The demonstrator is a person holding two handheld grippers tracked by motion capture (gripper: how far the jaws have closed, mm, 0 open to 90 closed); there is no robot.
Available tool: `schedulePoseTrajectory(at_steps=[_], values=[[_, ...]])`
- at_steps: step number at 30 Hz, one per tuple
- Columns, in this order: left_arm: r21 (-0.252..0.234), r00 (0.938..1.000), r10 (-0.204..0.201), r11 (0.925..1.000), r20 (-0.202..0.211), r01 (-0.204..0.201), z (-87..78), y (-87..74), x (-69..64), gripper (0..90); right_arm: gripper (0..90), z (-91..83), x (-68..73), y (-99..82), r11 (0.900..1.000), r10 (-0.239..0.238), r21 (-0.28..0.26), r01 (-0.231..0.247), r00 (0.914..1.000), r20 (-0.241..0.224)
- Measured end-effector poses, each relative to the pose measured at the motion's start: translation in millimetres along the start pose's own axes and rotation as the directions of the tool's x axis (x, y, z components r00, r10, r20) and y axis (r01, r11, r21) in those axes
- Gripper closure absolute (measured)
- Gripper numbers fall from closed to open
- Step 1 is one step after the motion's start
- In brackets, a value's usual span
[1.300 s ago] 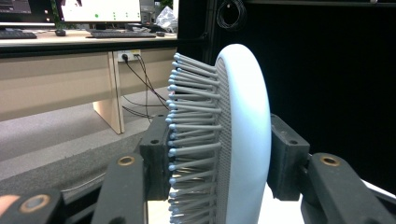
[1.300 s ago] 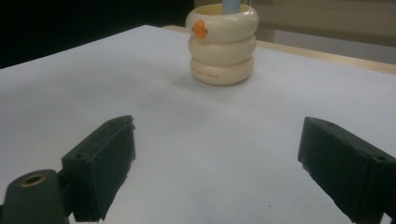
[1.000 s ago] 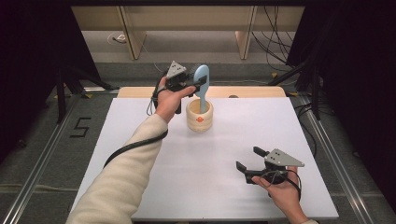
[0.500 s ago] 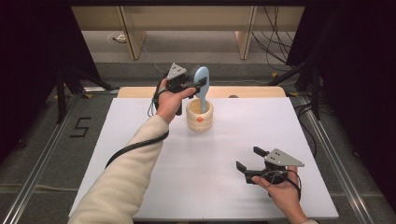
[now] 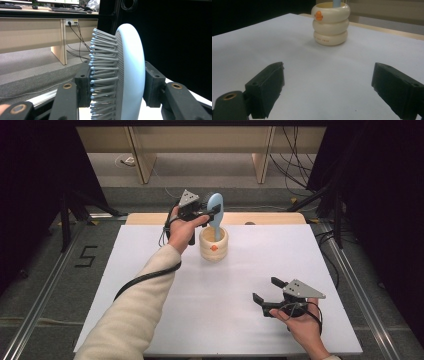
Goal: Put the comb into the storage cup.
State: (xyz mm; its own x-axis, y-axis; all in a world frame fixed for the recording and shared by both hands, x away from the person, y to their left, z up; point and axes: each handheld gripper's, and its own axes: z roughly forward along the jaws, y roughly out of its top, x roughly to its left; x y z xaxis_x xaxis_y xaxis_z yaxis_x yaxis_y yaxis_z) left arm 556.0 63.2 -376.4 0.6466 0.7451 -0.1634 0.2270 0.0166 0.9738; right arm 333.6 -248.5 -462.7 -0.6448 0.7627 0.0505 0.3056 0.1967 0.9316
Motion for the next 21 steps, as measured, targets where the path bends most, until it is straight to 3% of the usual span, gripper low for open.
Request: schedulePoseTrajectory(at_steps=[21], values=[[0.017,0.9999,-0.012,0.9998,0.007,0.012,5.2,-8.9,0.9,50.3,12.1,0.3,0.9,0.1,1.0000,-0.007,-0.002,0.007,1.0000,-0.004]])
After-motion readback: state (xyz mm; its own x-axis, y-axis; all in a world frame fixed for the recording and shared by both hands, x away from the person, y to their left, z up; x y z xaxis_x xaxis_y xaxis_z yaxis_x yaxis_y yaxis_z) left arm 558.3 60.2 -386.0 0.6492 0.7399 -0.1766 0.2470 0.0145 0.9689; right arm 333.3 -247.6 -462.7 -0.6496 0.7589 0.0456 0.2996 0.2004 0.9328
